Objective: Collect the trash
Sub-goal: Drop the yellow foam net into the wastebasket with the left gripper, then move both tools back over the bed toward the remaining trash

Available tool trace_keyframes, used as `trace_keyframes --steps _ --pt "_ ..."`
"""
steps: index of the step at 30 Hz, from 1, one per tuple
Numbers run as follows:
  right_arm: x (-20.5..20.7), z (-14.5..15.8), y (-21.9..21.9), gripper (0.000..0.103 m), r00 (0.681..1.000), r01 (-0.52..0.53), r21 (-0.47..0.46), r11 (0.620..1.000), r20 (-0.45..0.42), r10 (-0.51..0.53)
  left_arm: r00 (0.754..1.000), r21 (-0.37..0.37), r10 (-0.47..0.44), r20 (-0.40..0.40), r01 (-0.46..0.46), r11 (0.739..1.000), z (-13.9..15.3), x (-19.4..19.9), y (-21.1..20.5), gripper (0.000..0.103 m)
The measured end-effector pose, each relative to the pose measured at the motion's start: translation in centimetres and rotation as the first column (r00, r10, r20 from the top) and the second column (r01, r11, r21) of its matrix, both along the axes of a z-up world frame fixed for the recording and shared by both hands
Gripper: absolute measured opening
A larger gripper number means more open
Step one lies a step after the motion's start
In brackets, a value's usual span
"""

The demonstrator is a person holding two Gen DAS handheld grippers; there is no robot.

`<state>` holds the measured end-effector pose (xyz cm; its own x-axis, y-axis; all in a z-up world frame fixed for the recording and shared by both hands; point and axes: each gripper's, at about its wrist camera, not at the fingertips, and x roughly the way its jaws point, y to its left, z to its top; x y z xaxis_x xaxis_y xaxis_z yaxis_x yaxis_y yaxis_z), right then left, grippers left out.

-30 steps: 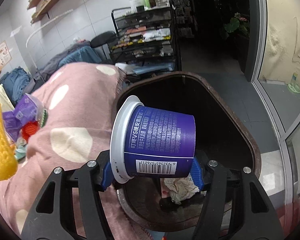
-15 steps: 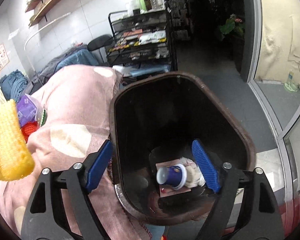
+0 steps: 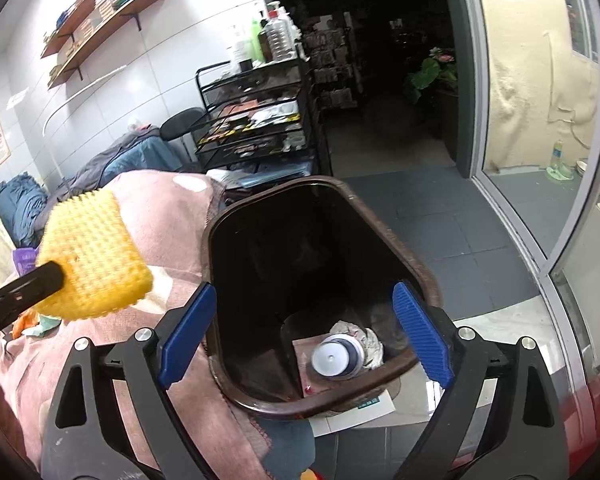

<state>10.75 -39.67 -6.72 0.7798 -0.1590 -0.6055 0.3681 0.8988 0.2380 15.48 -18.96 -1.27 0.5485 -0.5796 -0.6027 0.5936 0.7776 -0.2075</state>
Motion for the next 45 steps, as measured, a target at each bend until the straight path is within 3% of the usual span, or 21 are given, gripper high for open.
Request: trace_keyframes --steps 16,18,22,29,34,45 --pt "-2.1 -0.6 -3.0 0.09 0.995 0.095 0.01 0.995 -0.022 -0.094 0.994 0.116 -0.068 -0.084 0.077 0.99 -2.6 2.2 -5.0 0.017" --pt "-2.0 -0.7 -3.2 0.09 0.995 0.099 0.012 0.995 -0.023 -0.098 0.994 0.132 -0.068 -0.09 0.079 0.988 -2.7 2.2 -5.3 0.021" --pt "-2.1 -0.8 -3.4 0.091 0.994 0.108 0.01 0.994 -0.025 -0.108 0.994 0.145 -0.072 -0.085 0.084 0.986 -2.9 1.8 -5.3 0.063" --pt "-2.2 -1.0 -3.8 0.093 0.992 0.123 0.02 0.992 -0.026 -0.122 0.994 0.136 -0.094 -0.055 0.1 0.986 -2.7 1.4 -5.0 0.087" --pt "-2.2 -0.9 -3.6 0.095 0.993 0.115 0.018 0.993 -0.01 -0.115 0.993 0.094 -0.103 -0.059 0.109 0.99 -2.4 1.2 -4.3 0.094" --pt "-2.1 -0.1 -2.0 0.097 0.997 0.061 0.014 0.998 0.049 -0.061 0.995 0.093 -0.068 0.067 0.062 0.994 -0.5 -1.1 -2.1 0.097"
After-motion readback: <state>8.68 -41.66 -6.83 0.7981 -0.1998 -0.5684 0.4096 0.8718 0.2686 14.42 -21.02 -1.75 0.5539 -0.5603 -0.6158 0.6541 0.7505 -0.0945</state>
